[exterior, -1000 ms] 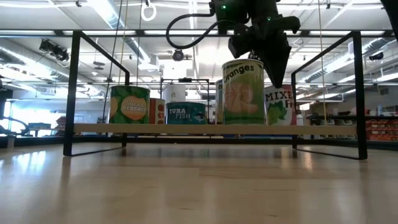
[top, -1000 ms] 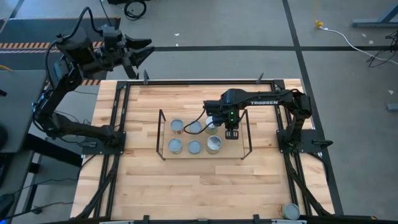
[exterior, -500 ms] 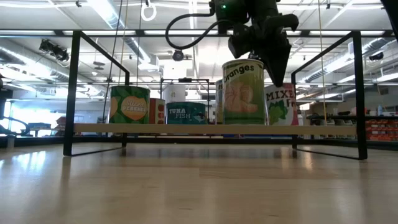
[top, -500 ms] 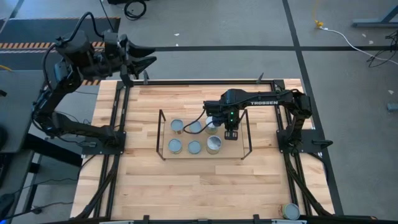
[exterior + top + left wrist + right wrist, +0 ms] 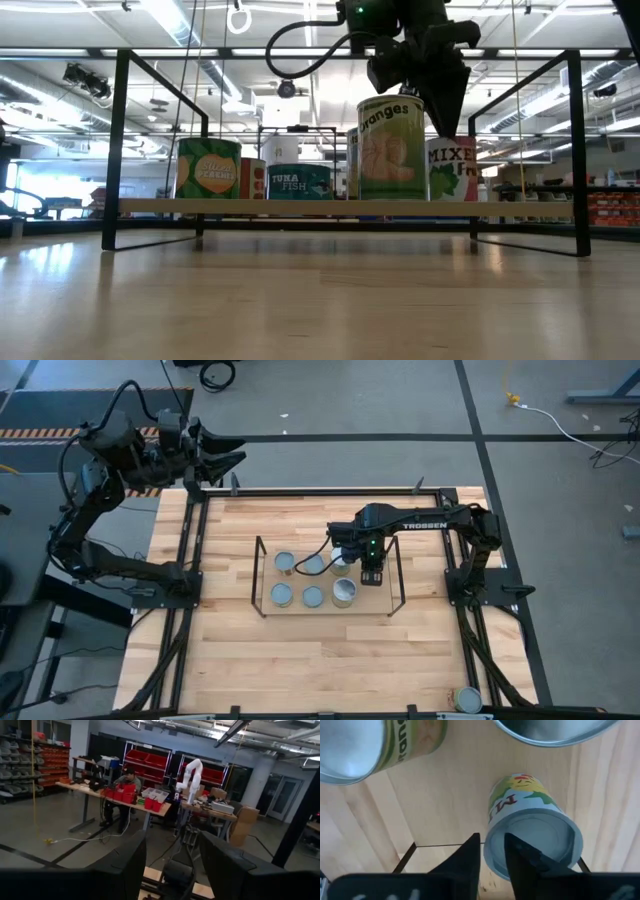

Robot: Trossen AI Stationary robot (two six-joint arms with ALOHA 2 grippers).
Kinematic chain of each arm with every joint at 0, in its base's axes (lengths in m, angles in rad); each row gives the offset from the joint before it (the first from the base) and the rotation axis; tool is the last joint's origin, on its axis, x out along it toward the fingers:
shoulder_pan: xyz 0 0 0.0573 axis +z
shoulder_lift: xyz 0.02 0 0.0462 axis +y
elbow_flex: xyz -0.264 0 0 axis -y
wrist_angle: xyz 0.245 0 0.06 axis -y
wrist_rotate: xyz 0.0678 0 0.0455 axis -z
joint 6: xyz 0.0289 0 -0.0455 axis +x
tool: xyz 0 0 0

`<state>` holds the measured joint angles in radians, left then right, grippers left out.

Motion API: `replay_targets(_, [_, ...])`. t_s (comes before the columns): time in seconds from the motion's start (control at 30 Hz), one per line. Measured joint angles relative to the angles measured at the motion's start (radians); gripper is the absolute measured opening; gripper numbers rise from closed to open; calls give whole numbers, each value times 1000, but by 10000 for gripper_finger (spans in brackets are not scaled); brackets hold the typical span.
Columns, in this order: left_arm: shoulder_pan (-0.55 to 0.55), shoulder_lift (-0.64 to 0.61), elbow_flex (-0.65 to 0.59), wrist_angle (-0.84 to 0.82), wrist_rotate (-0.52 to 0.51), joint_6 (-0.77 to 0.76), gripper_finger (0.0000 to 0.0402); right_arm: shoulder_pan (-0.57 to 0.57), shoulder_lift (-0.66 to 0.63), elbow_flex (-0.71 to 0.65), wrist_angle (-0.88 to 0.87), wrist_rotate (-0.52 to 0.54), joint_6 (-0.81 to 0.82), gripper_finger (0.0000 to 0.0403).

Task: Pick and place cans onto a shelf
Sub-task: Put the canned green on the shelf

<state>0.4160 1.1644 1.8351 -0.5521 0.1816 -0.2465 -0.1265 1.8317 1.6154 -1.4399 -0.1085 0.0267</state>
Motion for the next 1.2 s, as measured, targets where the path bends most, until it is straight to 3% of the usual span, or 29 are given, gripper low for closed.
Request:
replay_targets(0.2, [-24,-9,0,-14,6,8,188,0,0,4,-10,2,8,129])
replay_targets(0.37, [-49,-11,0,-20,7,59,188,0,-5,107,-79,6,7,138])
replay_targets(0.5, [-95,-3,0,-38,6,140,188,5,-69,183,-81,17,5,137])
replay_targets(0.67, [-153,31,-1,-93,8,188,188,51,-170,184,-93,73,50,138])
replay_targets(0.9, [-179,30,0,-374,7,144,188,228,-227,165,-134,93,243,138])
replay_targets(1.2, [-184,26,0,-798,7,-43,188,500,-250,146,-131,97,567,140])
